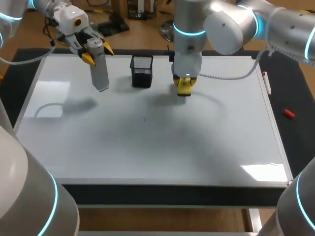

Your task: Pick up the inspection probe, press it on each red-marked spot on the whiteboard one by one, put down the probe, pick up the eraser, and wipe off all the red marks.

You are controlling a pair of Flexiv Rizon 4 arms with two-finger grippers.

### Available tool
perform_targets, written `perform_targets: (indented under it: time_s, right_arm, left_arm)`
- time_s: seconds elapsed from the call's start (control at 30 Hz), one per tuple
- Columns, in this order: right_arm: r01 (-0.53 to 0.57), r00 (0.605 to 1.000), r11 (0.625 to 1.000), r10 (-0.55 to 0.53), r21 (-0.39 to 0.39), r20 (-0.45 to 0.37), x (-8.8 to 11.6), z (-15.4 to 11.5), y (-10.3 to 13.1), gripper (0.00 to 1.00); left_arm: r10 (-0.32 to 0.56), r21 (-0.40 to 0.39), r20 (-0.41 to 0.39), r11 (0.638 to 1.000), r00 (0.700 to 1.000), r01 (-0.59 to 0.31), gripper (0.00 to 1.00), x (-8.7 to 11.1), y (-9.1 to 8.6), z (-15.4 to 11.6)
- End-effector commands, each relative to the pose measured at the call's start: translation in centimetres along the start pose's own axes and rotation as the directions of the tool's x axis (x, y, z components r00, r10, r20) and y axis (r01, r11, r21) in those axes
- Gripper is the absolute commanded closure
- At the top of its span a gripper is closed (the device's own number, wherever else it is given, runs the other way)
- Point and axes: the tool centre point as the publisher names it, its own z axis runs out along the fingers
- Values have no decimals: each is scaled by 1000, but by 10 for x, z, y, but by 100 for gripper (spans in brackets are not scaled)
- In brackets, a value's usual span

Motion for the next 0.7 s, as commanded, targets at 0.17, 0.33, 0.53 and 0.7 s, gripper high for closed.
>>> perform_targets:
  time_s: [0.17,0.33,0.53,0.7]
  right_arm:
    - [11,1000,1000,-11,-22,-7,-7,12,-28,100]
    - [12,1000,1000,-12,-26,-7,-8,17,-35,100]
    - [8,1000,1000,-8,-22,-6,-8,23,-41,100]
    - [18,1000,1000,-18,-12,-5,-9,26,-44,100]
  left_arm:
    - [0,9,-16,1000,1000,0,100,-4,2,-7]
    - [0,9,-16,1000,1000,0,100,-4,2,-7]
    - [0,9,-16,1000,1000,0,100,-4,2,-7]
    - [0,9,-16,1000,1000,0,100,-4,2,-7]
